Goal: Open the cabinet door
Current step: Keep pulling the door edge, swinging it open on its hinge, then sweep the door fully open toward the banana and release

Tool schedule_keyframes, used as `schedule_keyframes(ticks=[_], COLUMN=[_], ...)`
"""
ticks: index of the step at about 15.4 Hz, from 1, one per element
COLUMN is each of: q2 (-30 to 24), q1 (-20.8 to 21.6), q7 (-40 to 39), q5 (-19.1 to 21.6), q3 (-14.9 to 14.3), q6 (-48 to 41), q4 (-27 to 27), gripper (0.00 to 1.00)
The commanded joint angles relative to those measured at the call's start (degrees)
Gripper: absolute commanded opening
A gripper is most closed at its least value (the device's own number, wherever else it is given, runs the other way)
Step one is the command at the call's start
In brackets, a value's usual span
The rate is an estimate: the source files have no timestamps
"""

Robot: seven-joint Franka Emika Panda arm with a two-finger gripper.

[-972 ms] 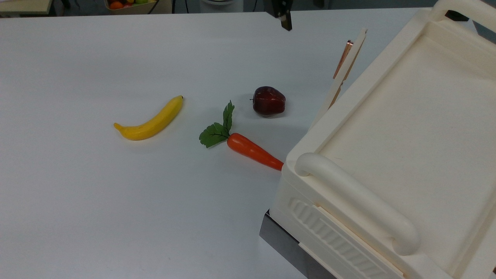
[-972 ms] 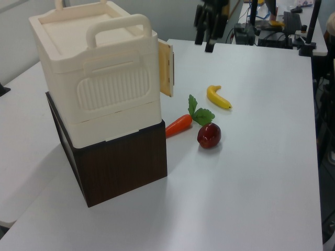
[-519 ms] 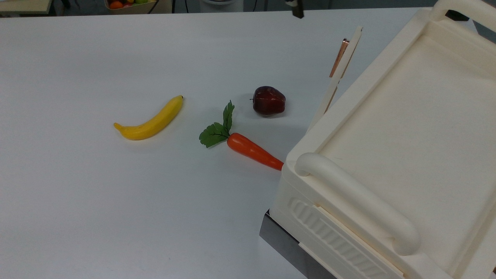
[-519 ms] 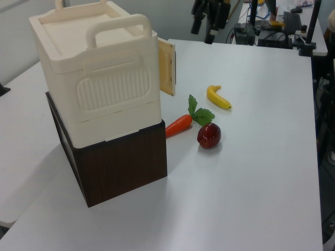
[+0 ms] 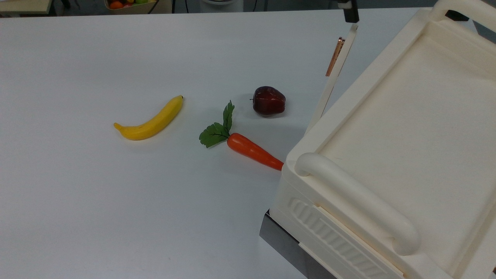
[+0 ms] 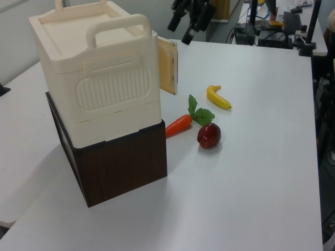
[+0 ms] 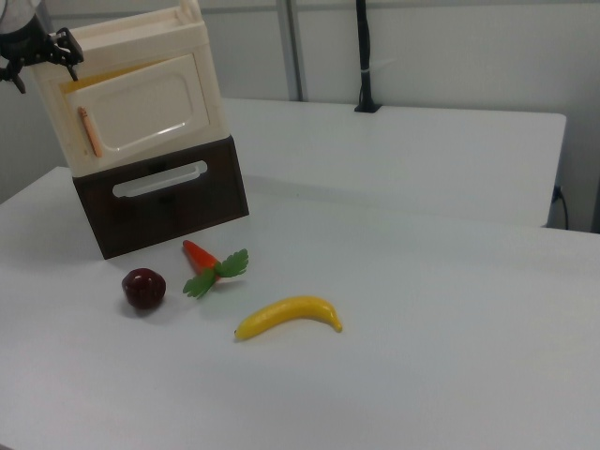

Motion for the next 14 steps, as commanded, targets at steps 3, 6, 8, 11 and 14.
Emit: schedule_keyframes(ticks=[3,6,8,11,14], q2=[1.9,1.5,1.1,0.3,-1.3], q1=[1.2,1.1,0.9,0.5,0.1], q7=[0.1,0.0,0.0,-0.1,-0.1], q5=[0.8,0.8,0.5,0.3,-0.3], q3=[0.0,0.0,-0.3,-1.0,-3.3], q6=[4.4,3.5,1.3,-2.9,-7.3], q4=[-1.4,-1.5,-2.4,-2.3,-2.3], gripper=[1.0,1.0,1.0,1.0,1.0])
